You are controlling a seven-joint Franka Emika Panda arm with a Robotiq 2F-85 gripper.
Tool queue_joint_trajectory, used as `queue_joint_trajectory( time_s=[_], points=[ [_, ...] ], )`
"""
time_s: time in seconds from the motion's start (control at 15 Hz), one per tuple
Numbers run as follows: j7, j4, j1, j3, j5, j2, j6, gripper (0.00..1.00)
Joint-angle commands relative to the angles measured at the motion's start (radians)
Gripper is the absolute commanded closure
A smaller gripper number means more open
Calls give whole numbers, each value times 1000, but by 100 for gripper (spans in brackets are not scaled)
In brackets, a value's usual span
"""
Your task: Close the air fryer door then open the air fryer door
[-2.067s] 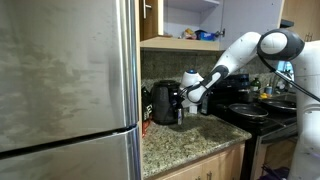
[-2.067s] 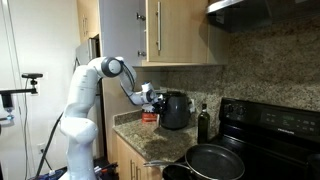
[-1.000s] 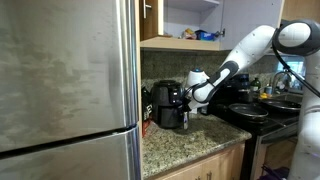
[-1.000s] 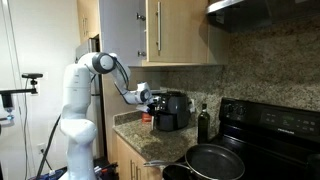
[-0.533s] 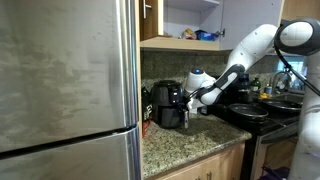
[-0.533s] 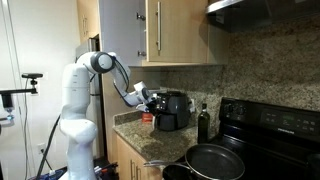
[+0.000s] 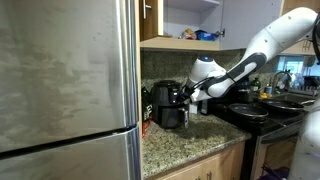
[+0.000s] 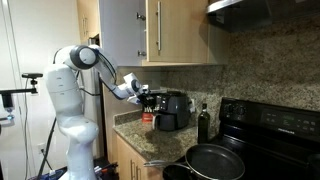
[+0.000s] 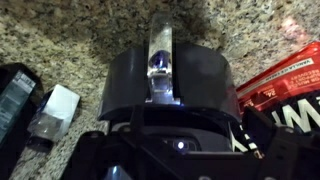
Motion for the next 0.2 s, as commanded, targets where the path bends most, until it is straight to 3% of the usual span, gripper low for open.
queue_joint_trajectory(
  time_s=[0.0, 0.07, 0.13],
  points=[
    [42, -14, -4, 2, -46, -46, -9, 0],
    [73, -30, -9, 5, -76, -89, -19, 0],
    [43, -48, -99, 91, -32, -124, -11, 0]
  ],
)
